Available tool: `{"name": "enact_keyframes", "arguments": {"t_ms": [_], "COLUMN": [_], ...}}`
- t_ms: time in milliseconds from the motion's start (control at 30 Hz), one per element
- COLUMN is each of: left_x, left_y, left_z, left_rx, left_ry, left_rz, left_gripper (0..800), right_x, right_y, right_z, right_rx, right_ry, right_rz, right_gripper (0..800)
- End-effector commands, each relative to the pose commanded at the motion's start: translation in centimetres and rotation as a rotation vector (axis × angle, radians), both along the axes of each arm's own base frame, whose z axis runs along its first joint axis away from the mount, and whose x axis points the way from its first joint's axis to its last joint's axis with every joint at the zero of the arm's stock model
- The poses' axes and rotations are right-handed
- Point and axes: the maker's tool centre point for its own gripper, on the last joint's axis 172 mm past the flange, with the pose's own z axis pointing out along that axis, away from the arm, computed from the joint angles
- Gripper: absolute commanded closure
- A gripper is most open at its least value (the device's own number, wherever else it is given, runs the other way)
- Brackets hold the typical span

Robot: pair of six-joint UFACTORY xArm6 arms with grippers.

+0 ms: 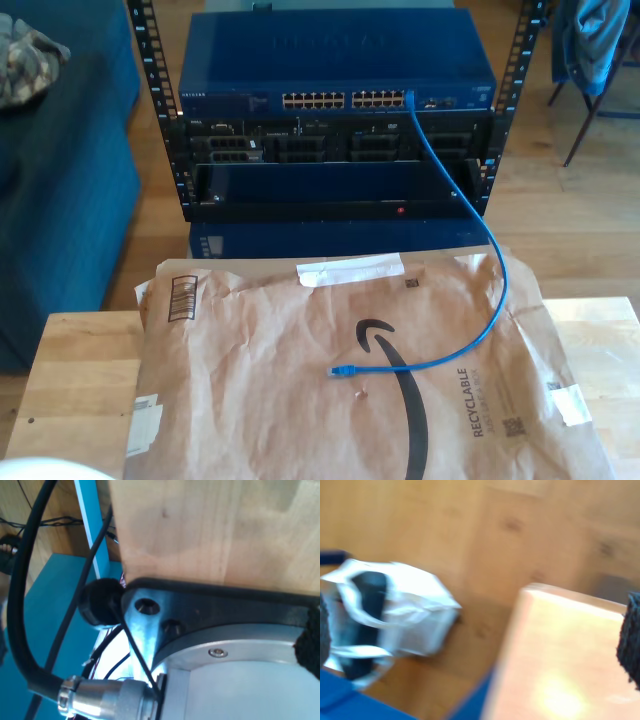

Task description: Grab the cable and plug it in

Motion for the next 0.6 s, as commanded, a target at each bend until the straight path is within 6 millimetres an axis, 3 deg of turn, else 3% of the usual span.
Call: {"name": "enact_keyframes", "arguments": {"t_ms": [133,300,400,467,600], "left_x": [0.0,0.0,0.0,0.0,0.0], "left_y": [-0.1,0.0,-0.1,-0.1,0.0], "left_z": [0.0,0.0,0.0,0.0,0.0], "left_rx": [-0.002,0.0,-0.002,-0.003,0.0], "left_ry": [0.0,0.0,0.0,0.0,0.0], "left_rz": [0.0,0.0,0.0,0.0,0.0], "left_gripper": [0,0,0,0,0], "right_x": [-7.2,-19.5,-25.2,-26.6,-26.8], "right_y": [-1.7,0.5,1.2,1.1,0.4], "right_z": [0.1,-0.9,-1.2,-0.7,1.3], "right_rx": [0.095,0.271,0.281,0.27,0.227], "right_ry": [0.1,0.295,0.351,0.328,0.306], "right_rz": [-0.033,-0.053,-0.064,-0.091,-0.096], "right_gripper": [2,3,6,7,3]}}
